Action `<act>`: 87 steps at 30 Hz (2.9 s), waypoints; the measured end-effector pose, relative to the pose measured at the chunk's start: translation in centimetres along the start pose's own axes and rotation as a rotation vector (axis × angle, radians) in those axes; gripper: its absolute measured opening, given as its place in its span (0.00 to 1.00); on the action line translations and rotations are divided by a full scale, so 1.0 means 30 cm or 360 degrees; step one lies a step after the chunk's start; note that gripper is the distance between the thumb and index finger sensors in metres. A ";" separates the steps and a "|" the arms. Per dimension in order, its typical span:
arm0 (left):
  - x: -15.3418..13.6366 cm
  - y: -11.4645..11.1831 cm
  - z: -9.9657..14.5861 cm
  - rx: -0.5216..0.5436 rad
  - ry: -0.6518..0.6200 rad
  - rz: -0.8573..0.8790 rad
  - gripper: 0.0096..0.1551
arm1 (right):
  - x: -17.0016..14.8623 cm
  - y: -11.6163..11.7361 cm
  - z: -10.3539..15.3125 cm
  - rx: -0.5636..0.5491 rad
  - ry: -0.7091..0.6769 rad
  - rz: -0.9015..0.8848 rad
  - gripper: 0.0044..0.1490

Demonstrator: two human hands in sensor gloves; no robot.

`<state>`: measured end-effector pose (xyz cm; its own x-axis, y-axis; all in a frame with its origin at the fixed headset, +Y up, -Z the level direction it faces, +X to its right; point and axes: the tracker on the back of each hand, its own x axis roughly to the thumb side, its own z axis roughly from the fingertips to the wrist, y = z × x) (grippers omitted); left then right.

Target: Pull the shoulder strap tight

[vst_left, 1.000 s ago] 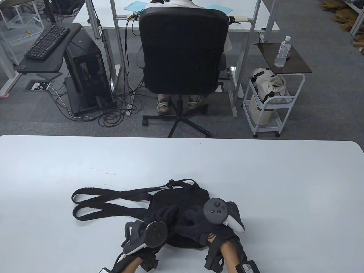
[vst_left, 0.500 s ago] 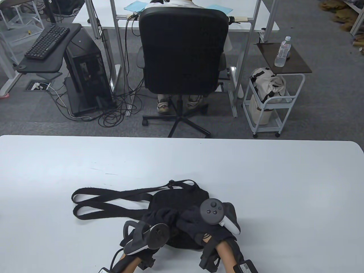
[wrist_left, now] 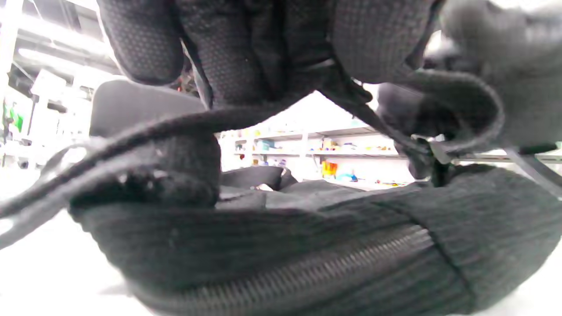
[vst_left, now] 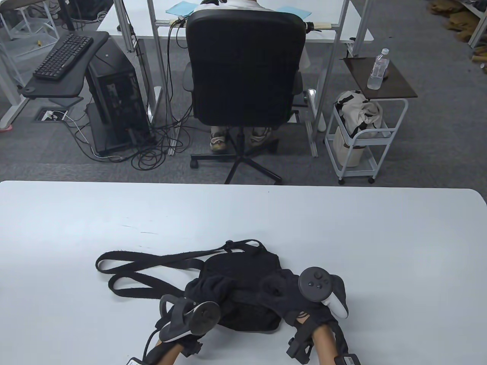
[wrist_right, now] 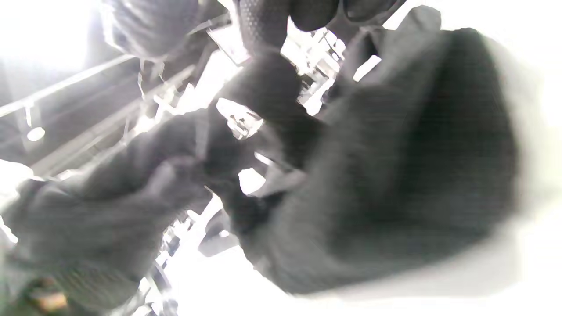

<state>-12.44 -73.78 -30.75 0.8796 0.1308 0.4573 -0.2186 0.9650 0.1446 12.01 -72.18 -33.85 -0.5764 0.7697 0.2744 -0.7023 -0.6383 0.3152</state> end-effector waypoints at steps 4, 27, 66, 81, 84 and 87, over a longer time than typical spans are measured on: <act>0.020 0.004 -0.003 0.0025 -0.0006 0.0002 0.37 | 0.094 0.086 -0.042 0.0049 0.0046 0.0354 0.50; 0.009 0.005 -0.017 0.0078 0.0040 0.0009 0.37 | 0.020 -0.041 0.038 -0.0138 0.0125 0.0539 0.34; 0.032 0.018 -0.026 0.0035 0.0029 0.0374 0.37 | 0.095 0.106 -0.072 -0.0035 0.0128 0.0289 0.32; -0.002 0.003 -0.037 0.0004 0.0089 0.0424 0.37 | -0.046 -0.086 0.047 -0.0105 0.0233 0.0392 0.20; 0.009 0.008 -0.034 0.0005 0.0060 0.0407 0.37 | 0.017 -0.060 0.035 -0.0147 0.0149 0.0489 0.35; 0.020 0.020 -0.029 0.0032 0.0040 0.0402 0.37 | 0.078 0.021 -0.011 -0.0074 0.0053 0.0388 0.49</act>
<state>-11.68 -72.93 -31.17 0.8061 0.3733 0.4592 -0.4412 0.8962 0.0460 10.07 -70.78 -33.30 -0.7442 0.5933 0.3069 -0.5586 -0.8047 0.2010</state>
